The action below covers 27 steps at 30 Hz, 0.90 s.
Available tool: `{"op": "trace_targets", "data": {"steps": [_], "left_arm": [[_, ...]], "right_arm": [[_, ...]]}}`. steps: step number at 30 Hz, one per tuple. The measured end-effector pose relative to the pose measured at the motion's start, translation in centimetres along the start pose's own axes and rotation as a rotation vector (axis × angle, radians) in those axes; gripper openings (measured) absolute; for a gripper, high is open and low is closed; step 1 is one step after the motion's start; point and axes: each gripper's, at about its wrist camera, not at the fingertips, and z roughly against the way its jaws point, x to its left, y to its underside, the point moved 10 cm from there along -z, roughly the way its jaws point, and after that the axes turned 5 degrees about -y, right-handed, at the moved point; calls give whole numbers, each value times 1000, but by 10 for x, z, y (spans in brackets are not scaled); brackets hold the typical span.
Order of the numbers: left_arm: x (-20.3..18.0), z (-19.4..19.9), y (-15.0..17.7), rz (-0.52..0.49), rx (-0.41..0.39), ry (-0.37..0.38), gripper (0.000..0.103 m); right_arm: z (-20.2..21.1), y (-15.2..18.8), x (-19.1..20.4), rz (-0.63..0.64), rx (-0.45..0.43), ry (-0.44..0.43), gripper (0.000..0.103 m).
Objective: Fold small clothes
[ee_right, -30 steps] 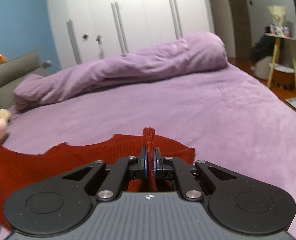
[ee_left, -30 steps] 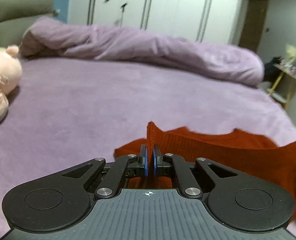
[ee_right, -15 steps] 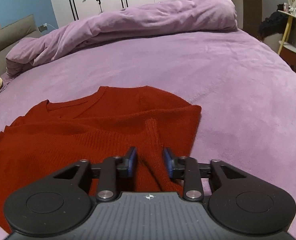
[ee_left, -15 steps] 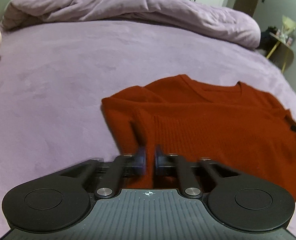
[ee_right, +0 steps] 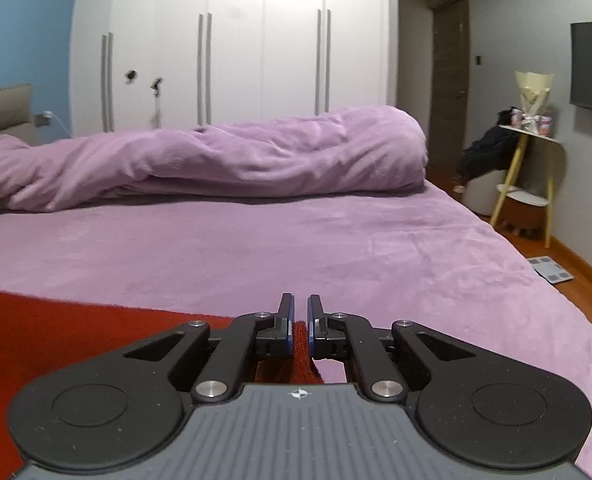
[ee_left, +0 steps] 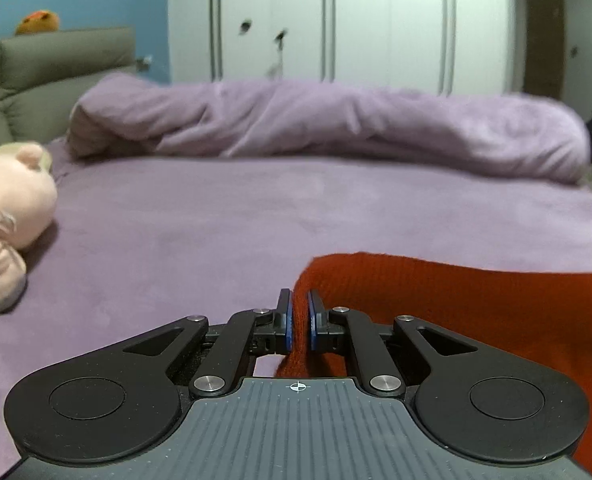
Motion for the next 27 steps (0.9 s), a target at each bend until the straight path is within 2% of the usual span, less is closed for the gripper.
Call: {"op": "trace_targets", "data": {"steps": [2,3,4,5,6,7,8,11,12,13,14,17,19,21,22,23,25,27], "left_arm": [[-4,-21,20,-1,116,-21,14],[-3,-22,27,4,138,-39,14],[-3,-17,31,17,124,-40,16],[-7,-8,33,35,89,-14,28],[-13,-2,33,48,62,23,35],[-23,4,34,67,39,71,43],[-33,8,34,90,22,112,45],[-65,4,38,98,29,183,57],[-70,0,42,81,31,179,57],[-74,-8,46,44,24,146,57],[-76,-15,52,3,28,104,56],[-61,-31,71,-25,50,39,56],[-37,-37,76,59,60,23,55],[-19,-38,77,142,69,37,48],[-14,-38,78,142,69,35,45],[-11,-38,78,115,62,27,45],[-11,-33,79,73,58,25,45],[-10,-27,81,32,66,13,45]], "right_arm": [[-16,9,-2,-12,34,16,6],[-22,15,-3,-3,60,38,6],[-26,21,-5,10,89,78,7],[-24,23,-5,10,88,112,12],[-18,24,1,-8,60,97,13],[-10,25,12,-46,35,45,13],[-5,29,29,-85,34,-43,13],[4,55,116,-97,112,-372,11],[7,67,146,-67,148,-467,12],[9,79,166,-24,171,-517,12],[8,88,177,29,179,-520,12],[0,95,158,131,125,-436,16],[-9,92,118,131,126,-327,15],[-18,90,66,121,128,-210,14],[-20,89,38,84,126,-169,1],[-17,87,20,46,114,-157,0],[-15,86,-8,49,100,-60,0],[-13,89,-20,45,103,-27,0]]}}
